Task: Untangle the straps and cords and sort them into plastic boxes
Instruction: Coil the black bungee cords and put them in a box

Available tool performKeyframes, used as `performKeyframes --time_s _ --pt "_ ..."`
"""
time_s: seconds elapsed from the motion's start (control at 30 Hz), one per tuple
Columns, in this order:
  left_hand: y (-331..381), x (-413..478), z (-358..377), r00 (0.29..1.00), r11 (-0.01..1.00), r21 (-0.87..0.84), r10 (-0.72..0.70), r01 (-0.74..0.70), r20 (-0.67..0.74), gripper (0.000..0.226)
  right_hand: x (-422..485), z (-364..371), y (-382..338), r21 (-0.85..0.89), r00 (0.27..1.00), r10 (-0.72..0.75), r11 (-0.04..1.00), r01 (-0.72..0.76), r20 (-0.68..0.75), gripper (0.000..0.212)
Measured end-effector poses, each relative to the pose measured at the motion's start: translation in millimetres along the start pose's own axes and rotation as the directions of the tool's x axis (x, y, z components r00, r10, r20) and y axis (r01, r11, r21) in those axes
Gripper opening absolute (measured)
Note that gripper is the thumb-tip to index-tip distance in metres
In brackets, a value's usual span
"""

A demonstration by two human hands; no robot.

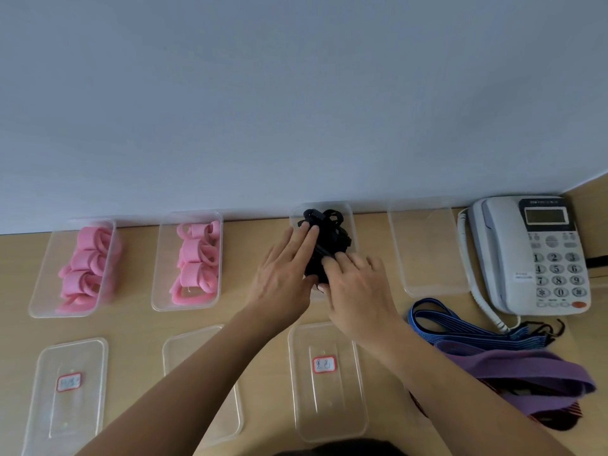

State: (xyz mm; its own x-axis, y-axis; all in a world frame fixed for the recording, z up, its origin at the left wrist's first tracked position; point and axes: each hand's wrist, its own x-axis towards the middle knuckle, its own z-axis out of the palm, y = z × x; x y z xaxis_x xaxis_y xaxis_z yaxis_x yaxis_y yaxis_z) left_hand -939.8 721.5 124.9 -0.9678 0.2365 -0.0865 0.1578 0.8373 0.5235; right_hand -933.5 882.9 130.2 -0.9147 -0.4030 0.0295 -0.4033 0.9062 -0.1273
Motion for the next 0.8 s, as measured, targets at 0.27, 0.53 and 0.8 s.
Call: performKeyframes --time_s 0.27,0.53,0.8 --pt "-11 20 6 0.965 0.917 0.357 0.091 -0.178 0.246 0.075 -4 6 14 0.144 0.983 0.105 0.986 -0.083 -0.153 0.029" --pt "0 25 -10 0.965 0.964 0.254 0.016 -0.084 0.260 0.070 -6 1 8 0.212 0.985 0.109 0.974 -0.079 -0.135 0.020" --pt "31 45 24 0.995 0.954 0.300 -0.013 -0.018 0.099 0.070 -54 -3 16 0.395 0.951 0.240 0.907 -0.148 -0.194 0.025"
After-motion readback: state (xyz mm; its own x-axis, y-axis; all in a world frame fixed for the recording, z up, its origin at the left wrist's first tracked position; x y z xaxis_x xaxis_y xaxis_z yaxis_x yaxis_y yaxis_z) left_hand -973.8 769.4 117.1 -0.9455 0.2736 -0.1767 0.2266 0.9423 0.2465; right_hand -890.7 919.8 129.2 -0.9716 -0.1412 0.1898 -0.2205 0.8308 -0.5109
